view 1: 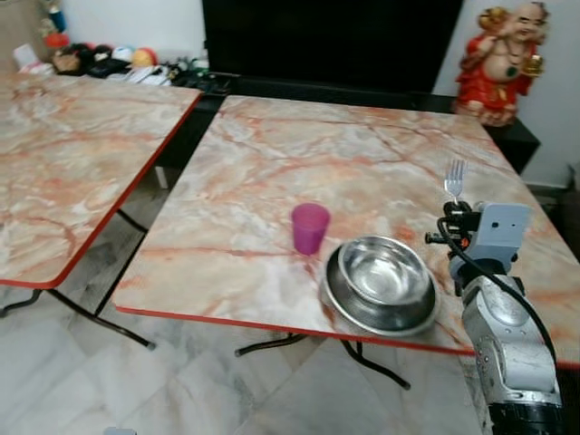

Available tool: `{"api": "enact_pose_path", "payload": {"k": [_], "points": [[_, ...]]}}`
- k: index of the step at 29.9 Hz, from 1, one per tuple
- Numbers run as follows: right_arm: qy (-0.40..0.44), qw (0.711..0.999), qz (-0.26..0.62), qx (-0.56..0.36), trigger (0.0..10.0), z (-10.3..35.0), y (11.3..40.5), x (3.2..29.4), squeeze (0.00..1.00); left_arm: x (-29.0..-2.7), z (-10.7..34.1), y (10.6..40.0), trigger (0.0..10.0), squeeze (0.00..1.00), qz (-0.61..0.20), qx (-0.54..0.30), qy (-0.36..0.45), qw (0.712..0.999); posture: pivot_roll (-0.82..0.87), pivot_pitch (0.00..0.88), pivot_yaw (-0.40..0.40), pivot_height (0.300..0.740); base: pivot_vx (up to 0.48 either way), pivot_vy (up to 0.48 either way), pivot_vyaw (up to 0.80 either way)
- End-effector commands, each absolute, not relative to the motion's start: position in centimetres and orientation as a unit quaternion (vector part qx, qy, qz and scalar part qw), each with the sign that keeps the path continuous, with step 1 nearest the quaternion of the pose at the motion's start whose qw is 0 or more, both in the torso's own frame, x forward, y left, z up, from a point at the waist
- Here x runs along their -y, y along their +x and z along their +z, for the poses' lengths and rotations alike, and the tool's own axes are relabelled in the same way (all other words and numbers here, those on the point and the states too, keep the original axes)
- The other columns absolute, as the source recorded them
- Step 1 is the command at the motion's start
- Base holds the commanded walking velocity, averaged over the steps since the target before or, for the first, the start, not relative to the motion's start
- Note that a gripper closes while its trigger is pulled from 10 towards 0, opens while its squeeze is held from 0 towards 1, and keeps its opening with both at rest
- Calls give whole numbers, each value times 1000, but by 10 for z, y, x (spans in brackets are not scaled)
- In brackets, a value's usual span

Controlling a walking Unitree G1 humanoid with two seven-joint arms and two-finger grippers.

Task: Setting the table

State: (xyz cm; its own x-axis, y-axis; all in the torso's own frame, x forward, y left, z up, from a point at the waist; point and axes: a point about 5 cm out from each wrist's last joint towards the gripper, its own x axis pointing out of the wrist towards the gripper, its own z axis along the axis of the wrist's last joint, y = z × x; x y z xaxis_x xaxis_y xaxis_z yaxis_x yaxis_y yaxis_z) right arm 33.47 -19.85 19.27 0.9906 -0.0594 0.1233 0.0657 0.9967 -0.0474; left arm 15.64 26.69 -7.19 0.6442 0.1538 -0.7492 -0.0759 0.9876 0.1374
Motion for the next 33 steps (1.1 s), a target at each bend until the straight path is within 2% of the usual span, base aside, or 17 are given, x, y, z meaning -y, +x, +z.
{"api": "enact_pose_path", "payload": {"k": [1,12,21,29,33], "points": [[-29,996,-53,63,10000,196,333,210,0,-262,-74,157,10000,0,63,-419,36,905,18,101,-41,740,0,0,0],[-38,994,-92,44,10000,199,326,220,0,-262,-74,156,10000,0,64,-418,37,905,15,104,-41,740,0,0,0],[-79,987,-127,-58,10000,185,305,240,0,-261,-74,156,10000,0,58,-421,37,904,-4,110,-41,740,0,0,0],[-80,979,-101,-157,10000,145,290,242,0,-263,-73,158,10000,0,54,-420,38,905,1,110,-30,740,0,0,0],[-76,979,-88,-167,10000,134,289,243,0,-265,-72,158,10000,0,52,-420,42,905,-1,109,-23,740,0,0,0]]}}
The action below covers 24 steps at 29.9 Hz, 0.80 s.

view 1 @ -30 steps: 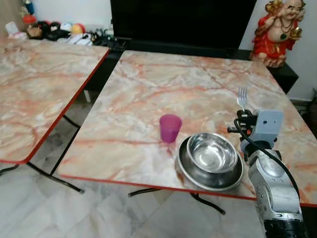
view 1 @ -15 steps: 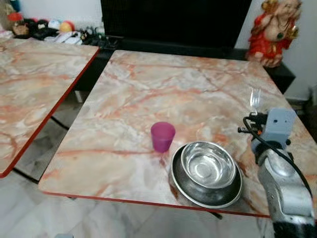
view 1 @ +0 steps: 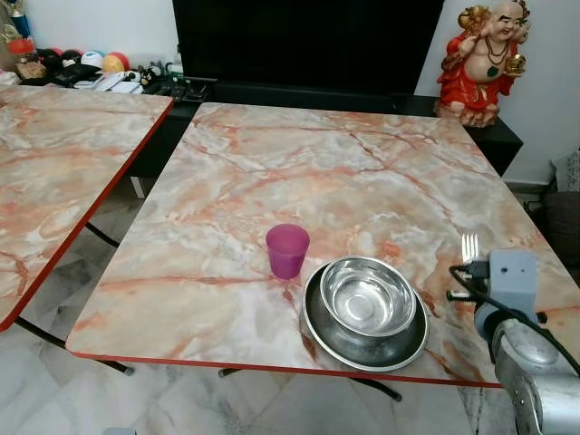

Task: Setting the table

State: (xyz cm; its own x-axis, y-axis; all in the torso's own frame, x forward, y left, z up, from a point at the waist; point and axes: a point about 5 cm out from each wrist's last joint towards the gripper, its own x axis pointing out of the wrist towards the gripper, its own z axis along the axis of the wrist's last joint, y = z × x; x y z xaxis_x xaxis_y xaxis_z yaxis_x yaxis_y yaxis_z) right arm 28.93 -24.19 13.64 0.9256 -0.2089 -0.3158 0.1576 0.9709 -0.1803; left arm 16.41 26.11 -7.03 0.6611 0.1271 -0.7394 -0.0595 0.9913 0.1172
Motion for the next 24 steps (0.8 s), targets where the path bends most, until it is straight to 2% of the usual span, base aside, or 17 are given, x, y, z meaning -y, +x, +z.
{"api": "enact_pose_path", "payload": {"k": [1,24], "points": [[-73,980,-87,-164,10000,134,289,243,0,-265,-72,158,10000,0,52,-420,42,905,-1,109,-23,740,0,0,0],[-43,987,-52,-145,10000,111,323,237,0,-266,-70,161,10000,0,48,-418,41,906,18,110,-9,740,0,0,0]]}}
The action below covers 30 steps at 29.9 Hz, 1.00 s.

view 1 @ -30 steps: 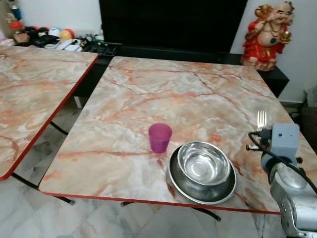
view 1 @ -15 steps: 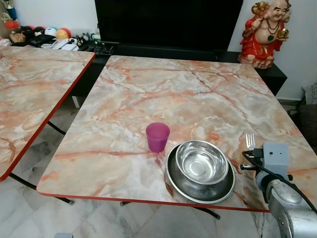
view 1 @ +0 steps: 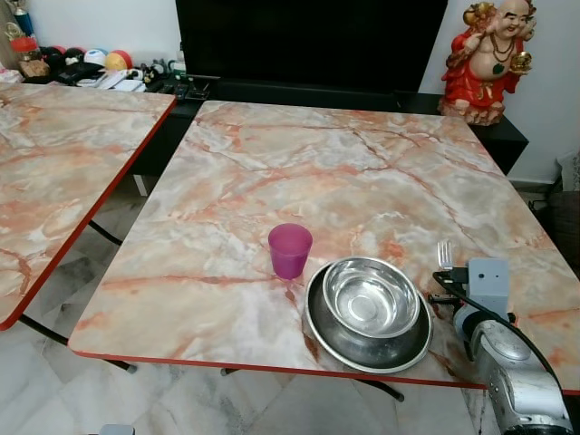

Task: Setting the table

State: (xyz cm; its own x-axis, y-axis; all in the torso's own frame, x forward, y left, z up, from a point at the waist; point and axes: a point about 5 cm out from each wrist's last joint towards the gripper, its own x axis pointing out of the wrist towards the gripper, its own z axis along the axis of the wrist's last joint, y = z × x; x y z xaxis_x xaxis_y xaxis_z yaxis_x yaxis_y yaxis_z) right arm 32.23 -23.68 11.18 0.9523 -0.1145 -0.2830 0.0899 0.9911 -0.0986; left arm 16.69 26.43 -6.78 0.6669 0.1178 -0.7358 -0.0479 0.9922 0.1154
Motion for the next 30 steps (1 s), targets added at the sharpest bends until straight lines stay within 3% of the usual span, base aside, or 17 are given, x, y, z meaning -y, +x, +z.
{"api": "enact_pose_path", "payload": {"k": [1,30], "points": [[-42,987,-50,-144,10000,110,324,236,0,-266,-70,161,10000,0,49,-417,40,907,24,111,-10,740,0,0,0],[-33,989,-38,-143,10000,97,333,230,0,-267,-70,160,10000,0,44,-418,46,906,32,109,-4,740,0,0,0]]}}
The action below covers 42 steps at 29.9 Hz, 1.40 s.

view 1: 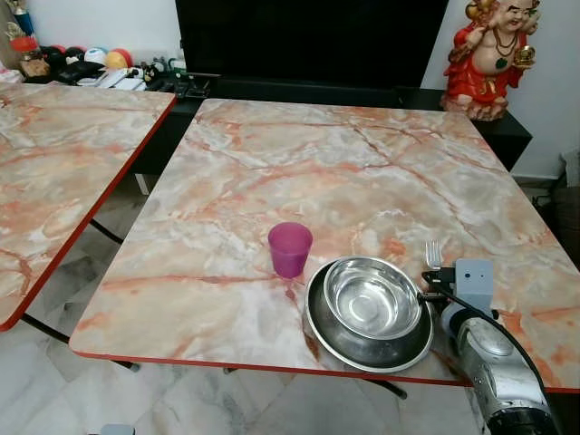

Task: Setting the table

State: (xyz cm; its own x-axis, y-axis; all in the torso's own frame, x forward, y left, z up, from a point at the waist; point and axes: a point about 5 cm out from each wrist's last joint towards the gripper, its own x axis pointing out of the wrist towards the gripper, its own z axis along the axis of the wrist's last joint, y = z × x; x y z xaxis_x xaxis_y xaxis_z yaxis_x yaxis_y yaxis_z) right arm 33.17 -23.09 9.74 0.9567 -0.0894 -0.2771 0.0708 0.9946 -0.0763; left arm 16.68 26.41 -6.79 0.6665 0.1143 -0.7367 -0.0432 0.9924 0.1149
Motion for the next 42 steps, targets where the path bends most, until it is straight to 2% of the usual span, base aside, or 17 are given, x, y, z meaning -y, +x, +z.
{"api": "enact_pose_path", "payload": {"k": [1,4,6,7,8,13,14,15,16,25,26,27,30,37,38,39,42], "points": [[-33,989,-38,-141,10000,98,333,229,0,-267,-70,160,10000,0,44,-418,46,906,32,109,-4,740,0,0,0],[-32,989,-37,-139,10000,98,333,229,0,-267,-70,160,10000,0,44,-418,47,906,34,108,-4,740,0,0,0],[-32,989,-36,-140,10000,98,333,229,102,-267,-70,160,10000,0,44,-417,47,906,33,109,-4,740,0,0,0],[-32,989,-36,-140,10000,98,333,229,337,-267,-70,160,10000,0,44,-417,47,907,34,109,-4,740,0,0,0],[-32,989,-36,-140,10000,98,333,229,369,-267,-70,160,10000,0,43,-417,47,907,34,109,-4,740,0,0,0],[-33,989,-36,-141,10000,98,333,228,278,-268,-70,160,10000,0,44,-417,48,907,34,109,-3,740,0,0,0],[-34,989,-35,-142,10000,98,333,228,165,-268,-70,160,10000,0,45,-417,48,907,35,109,-3,740,0,0,0],[-34,989,-35,-142,10000,98,333,228,165,-268,-70,160,10000,0,45,-417,48,907,35,109,-3,740,0,0,0],[-34,989,-35,-142,10000,98,334,228,0,-268,-70,161,10000,0,45,-417,48,906,36,109,-3,740,0,0,0],[-34,988,-27,-149,10000,95,333,226,0,-268,-69,161,10000,0,45,-417,49,907,37,109,-3,740,0,0,0],[-33,988,-24,-150,10000,95,333,225,357,-268,-69,161,10000,0,45,-417,50,907,36,108,-2,740,0,0,0],[-33,988,-25,-150,10000,95,333,225,431,-268,-69,161,10000,0,45,-416,49,907,36,107,-2,740,0,0,0],[-34,988,-26,-149,10000,96,334,225,361,-268,-69,161,10000,0,45,-416,50,907,37,107,-3,740,0,0,0],[-33,988,-24,-148,10000,97,334,225,408,-269,-69,161,10000,0,47,-416,50,907,37,106,-3,740,0,0,0],[-32,988,-23,-147,10000,97,335,224,518,-268,-69,161,10000,0,46,-416,50,907,37,106,-3,740,0,0,0],[-30,988,-23,-147,10000,96,335,224,820,-268,-69,161,10000,0,46,-416,50,907,37,106,-3,740,0,0,0],[-30,988,-22,-148,10000,96,334,223,871,-268,-69,162,10000,0,46,-416,50,907,37,106,-3,740,0,0,0]]}}
